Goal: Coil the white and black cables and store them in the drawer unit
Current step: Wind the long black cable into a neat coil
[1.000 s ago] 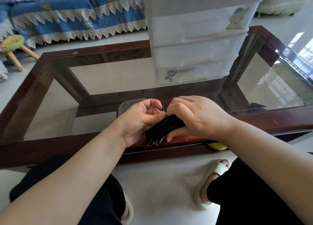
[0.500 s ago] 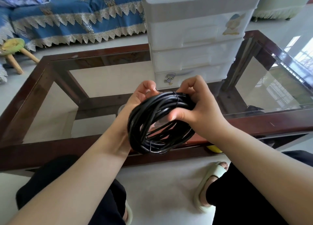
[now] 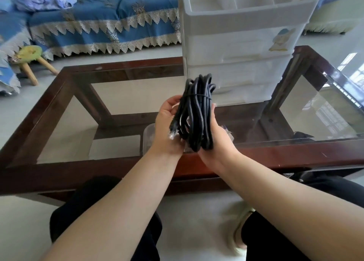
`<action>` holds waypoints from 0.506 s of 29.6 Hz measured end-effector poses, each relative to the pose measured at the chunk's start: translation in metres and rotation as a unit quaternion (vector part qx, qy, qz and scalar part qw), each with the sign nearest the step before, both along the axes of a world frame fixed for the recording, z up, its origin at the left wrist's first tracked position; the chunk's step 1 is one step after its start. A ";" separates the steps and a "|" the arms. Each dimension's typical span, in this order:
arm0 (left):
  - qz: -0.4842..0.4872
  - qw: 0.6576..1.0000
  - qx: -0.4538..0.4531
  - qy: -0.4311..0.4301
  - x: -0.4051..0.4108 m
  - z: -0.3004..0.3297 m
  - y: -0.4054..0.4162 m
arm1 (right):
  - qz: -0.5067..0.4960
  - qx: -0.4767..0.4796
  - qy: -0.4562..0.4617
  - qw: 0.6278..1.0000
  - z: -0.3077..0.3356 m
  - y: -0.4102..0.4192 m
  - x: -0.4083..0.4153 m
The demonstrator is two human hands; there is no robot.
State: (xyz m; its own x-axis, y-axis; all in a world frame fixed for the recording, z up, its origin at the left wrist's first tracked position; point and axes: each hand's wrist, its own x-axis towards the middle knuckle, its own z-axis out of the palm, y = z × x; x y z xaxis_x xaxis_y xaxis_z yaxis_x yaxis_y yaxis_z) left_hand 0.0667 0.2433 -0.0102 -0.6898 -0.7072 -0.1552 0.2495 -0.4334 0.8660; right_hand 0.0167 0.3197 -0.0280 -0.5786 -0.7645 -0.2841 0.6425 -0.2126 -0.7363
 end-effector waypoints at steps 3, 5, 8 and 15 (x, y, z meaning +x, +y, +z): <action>0.057 0.991 -0.114 -0.030 -0.002 -0.002 -0.004 | -0.013 0.017 -0.057 0.998 -0.003 -0.003 0.005; 0.064 0.985 -0.154 -0.045 -0.002 -0.001 -0.003 | 0.001 0.009 -0.082 0.997 -0.001 0.000 0.002; 0.059 0.981 -0.179 -0.034 -0.001 0.001 -0.003 | 0.049 0.021 -0.096 0.994 0.009 0.004 -0.004; 0.001 0.973 -0.226 -0.049 0.001 0.002 -0.010 | 0.088 0.113 -0.078 0.987 0.024 0.016 -0.019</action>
State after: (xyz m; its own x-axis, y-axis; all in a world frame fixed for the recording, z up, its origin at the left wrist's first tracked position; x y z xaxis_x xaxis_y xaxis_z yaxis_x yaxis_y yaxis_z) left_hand 0.0677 0.2330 -0.0083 -0.6854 -0.7203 0.1072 0.1575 -0.0029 0.9875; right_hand -0.0024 0.3357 -0.0044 -0.3777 -0.7568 -0.5335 0.7639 0.0709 -0.6414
